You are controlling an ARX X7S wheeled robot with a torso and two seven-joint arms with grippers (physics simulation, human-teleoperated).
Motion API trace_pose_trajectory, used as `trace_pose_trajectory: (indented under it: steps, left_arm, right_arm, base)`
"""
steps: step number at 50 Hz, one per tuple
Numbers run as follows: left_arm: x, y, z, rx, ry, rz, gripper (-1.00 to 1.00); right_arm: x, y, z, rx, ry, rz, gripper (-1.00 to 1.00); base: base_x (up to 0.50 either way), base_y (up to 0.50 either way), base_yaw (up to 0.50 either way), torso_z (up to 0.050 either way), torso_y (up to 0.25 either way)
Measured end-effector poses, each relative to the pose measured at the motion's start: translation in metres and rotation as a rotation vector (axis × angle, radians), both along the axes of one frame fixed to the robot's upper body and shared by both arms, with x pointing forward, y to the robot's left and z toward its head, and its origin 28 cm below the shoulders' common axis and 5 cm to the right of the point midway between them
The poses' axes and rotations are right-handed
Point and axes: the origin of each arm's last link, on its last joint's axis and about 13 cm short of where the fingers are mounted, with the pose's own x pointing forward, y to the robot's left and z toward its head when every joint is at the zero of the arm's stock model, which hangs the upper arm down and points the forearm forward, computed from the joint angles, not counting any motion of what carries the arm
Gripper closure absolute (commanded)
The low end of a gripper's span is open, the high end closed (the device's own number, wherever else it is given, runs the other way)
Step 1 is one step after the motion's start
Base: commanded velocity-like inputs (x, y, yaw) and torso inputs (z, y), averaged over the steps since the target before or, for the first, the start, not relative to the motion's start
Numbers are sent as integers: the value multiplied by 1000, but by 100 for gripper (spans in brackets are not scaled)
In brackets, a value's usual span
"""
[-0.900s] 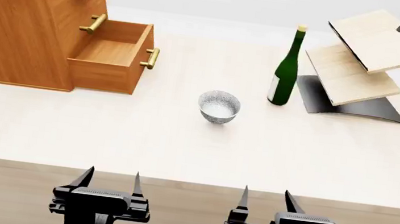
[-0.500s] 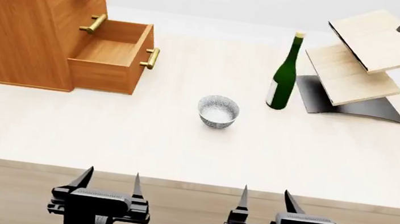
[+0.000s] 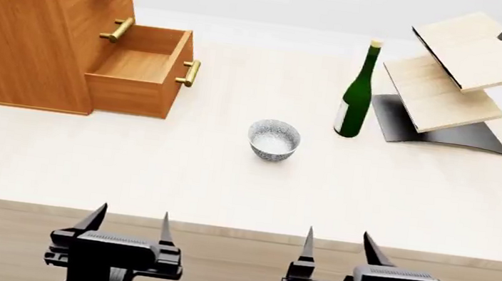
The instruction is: Put the bowl on top of the cabinet.
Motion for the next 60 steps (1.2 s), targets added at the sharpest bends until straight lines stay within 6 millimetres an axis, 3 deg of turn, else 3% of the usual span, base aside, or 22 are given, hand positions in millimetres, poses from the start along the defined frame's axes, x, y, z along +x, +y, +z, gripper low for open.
trace_pose_trajectory:
  steps: [16,36,42,60]
  left_arm:
    - [-10,2,19,-1,-21,-1,-100]
    - [-14,4,26,-4,-38,-5,-100]
    - [-15,4,27,-4,-42,-5,-100]
    - [-17,4,27,-2,-42,-10,-100]
  right_arm:
    - [-11,2,18,-5,-27,23,-100]
    - [-17,3,24,12,-58,56,-100]
    - [-17,3,25,9,-64,53,-100]
    - [-18,3,25,-11,-66,48,-100]
  base:
    - [10,0,0,0,0]
    - [488,0,0,0,0]
    - [66,0,0,0,0]
    - [0,487,0,0,0]
